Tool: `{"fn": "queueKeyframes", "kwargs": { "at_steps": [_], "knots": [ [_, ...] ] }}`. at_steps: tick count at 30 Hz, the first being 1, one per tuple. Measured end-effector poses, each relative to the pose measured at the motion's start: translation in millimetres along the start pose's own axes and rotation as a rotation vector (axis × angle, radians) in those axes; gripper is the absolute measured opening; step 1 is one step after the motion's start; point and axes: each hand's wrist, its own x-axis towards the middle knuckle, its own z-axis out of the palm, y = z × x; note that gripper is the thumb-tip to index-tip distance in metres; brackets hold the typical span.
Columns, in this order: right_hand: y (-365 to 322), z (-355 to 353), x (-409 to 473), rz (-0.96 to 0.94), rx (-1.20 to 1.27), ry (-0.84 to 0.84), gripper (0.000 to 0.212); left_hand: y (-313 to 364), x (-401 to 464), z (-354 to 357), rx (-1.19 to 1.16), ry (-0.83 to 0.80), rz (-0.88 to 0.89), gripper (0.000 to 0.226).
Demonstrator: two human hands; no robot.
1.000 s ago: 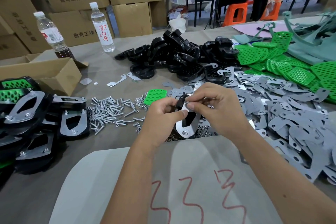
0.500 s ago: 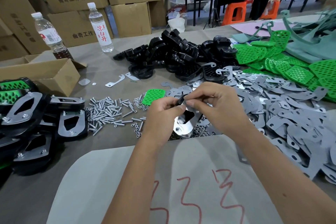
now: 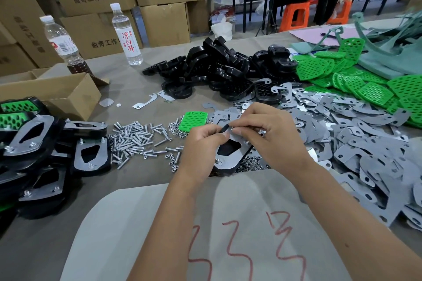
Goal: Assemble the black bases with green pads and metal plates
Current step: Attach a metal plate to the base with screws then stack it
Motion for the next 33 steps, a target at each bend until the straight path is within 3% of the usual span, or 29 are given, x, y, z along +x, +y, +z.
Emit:
{"fn": "queueKeyframes", "kwargs": {
  "at_steps": [4,9,14,23,28,33],
  "knots": [
    [1.4,-3.6,0.4,-0.029,-0.005,-0.050,0.018,1.8,-0.7,-1.2,-0.020,-0.022,-0.026,0.048],
    [2.9,-6.5,0.4,-0.013,0.038,-0.091,0.024,0.4,-0.8,-2.8,-0.025,-0.045,-0.051,0.045],
    [1.9,-4.9,-0.8,0.101,0.135,-0.020,0.016,-0.9,0.4,-2.2,-0.003,-0.052,-0.047,0.042],
    [4.1,-3.3,-0.5,0.066,0.121,-0.059,0.018,-1.2,0.5,-1.2,-0.036,-0.030,-0.042,0.046],
    [8.6,-6.2,0.1,0.125,0.245,-0.119,0.019,-3.7,1.5,-1.9,-0.009,-0.038,-0.076,0.011],
    [9.3,-5.2,-1.0,0.205,0.366,-0.063,0.008,-4.5,0.8,-3.4,-0.018,-0.068,-0.083,0.014]
  ]
}}
